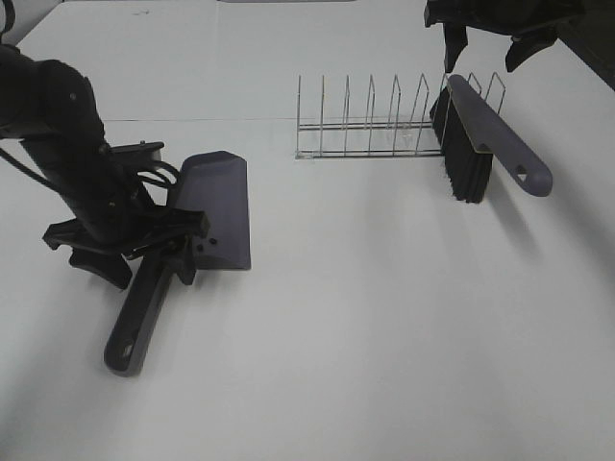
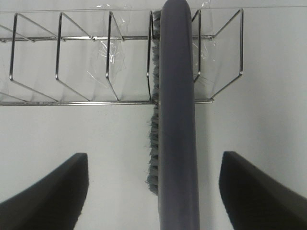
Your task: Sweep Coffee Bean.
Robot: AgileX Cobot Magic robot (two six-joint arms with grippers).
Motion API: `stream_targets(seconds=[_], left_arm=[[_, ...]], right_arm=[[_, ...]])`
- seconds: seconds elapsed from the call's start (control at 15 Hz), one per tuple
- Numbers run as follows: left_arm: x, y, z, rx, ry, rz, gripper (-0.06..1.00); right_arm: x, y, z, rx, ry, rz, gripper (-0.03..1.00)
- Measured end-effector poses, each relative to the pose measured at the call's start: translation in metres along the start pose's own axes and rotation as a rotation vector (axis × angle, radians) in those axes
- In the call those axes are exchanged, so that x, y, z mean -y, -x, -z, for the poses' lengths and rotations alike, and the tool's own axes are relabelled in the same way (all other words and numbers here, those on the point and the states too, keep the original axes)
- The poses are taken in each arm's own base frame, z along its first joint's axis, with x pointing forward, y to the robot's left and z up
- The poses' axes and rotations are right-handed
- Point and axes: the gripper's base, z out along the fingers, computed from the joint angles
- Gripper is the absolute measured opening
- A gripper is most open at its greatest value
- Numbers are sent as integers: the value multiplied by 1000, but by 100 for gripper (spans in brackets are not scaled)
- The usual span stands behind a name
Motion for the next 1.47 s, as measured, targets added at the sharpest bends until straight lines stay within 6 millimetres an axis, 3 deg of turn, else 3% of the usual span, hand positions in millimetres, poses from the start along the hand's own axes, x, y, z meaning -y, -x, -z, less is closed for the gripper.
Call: stream_targets(seconds=[0.27,0.4,0.53,0.6,0.67,0.87,1.0,1.2,1.47], left_arm=[[14,11,49,104,-29,-51,71],[19,5,102,226,-14,-112,71],[18,-7,132,263,29,-138,72],[11,-26,169,294,116,-145,72],[7,-39,188,301,160,-144,72],[-4,-75,234,330,258,-141,72],[-8,-102,263,429,253,-147,72],[-18,-146,284,518,233,-147,72],[-43,-220,272,568,217,-135,72]], right_arm=[[1,-5,0,-53,-10,26,64],[1,-5,1,-56,-10,43,64],[0,-5,6,-50,6,42,64],[0,-2,28,-13,42,26,64],[0,0,43,13,60,19,64],[2,-7,89,65,116,22,64],[6,-26,109,41,126,20,64],[13,-60,131,-5,126,21,64],[27,-141,151,-122,107,62,64]])
